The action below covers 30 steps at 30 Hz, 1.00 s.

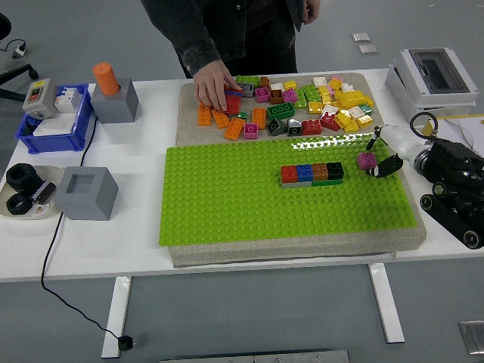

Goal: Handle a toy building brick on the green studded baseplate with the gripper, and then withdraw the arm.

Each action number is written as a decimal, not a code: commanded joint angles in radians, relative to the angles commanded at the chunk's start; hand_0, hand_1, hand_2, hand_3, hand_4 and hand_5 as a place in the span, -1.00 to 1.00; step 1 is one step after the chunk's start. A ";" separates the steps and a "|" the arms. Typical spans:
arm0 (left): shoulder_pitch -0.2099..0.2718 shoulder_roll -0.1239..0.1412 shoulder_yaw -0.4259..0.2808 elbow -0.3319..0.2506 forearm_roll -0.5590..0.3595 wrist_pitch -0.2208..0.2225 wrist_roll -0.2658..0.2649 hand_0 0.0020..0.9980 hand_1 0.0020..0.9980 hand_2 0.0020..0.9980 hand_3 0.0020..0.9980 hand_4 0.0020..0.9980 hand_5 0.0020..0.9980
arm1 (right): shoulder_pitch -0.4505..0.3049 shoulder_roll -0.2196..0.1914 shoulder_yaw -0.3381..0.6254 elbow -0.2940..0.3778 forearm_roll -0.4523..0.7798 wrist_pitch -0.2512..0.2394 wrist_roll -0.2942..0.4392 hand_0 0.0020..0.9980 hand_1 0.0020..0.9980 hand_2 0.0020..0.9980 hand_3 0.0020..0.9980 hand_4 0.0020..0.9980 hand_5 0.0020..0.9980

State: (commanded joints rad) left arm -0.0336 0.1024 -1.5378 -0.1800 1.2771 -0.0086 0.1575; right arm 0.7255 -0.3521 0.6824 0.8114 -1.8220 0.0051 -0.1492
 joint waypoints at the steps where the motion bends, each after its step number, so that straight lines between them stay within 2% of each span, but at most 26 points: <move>1: 0.000 0.000 0.000 0.000 0.000 0.000 0.000 0.30 0.30 0.30 0.36 0.26 -0.45 | 0.000 0.001 -0.001 -0.002 0.001 0.000 0.000 0.86 0.94 0.90 0.28 0.45 -0.48; 21: -0.001 0.001 0.006 0.000 -0.004 0.000 -0.005 0.30 0.30 0.30 0.36 0.26 -0.45 | -0.001 0.000 -0.010 -0.005 0.011 0.002 0.000 0.86 0.92 0.87 0.25 0.51 -0.46; 30: 0.001 0.002 0.007 0.000 -0.005 0.001 -0.008 0.30 0.30 0.30 0.36 0.26 -0.45 | -0.002 -0.026 -0.008 0.071 0.007 -0.009 -0.002 0.85 0.91 0.87 0.21 0.46 -0.46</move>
State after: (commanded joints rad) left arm -0.0321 0.1040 -1.5303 -0.1800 1.2722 -0.0077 0.1498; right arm 0.7232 -0.3784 0.6741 0.8828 -1.8150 -0.0039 -0.1516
